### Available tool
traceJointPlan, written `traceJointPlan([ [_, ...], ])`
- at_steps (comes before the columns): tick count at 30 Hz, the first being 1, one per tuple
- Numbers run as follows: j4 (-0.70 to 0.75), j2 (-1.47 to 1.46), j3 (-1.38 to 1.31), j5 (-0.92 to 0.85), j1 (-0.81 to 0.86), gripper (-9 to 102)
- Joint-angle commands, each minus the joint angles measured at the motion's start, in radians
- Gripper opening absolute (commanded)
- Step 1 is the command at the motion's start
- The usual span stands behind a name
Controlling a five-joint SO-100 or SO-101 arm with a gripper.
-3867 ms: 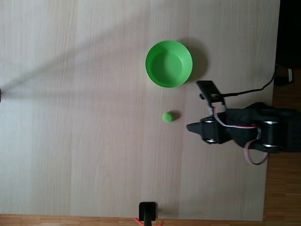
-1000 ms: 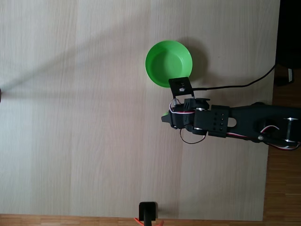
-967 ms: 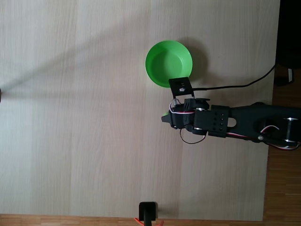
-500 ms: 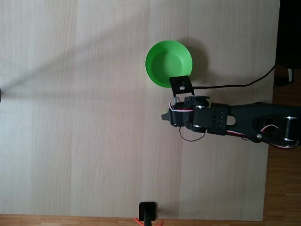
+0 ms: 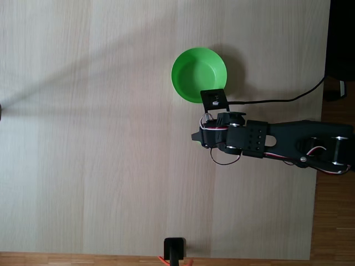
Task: Grasp a green pompom and put it in the green bowl.
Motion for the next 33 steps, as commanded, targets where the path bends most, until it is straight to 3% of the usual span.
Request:
traceJointPlan([
  [1, 0.000, 0.005, -0.038, -0.005, -0.008, 25],
  [22, -0.018, 0.003, -0.038, -0.006, -0.009, 25],
  [33, -0.041, 0.002, -0.037, -0.006, -0.002, 11],
])
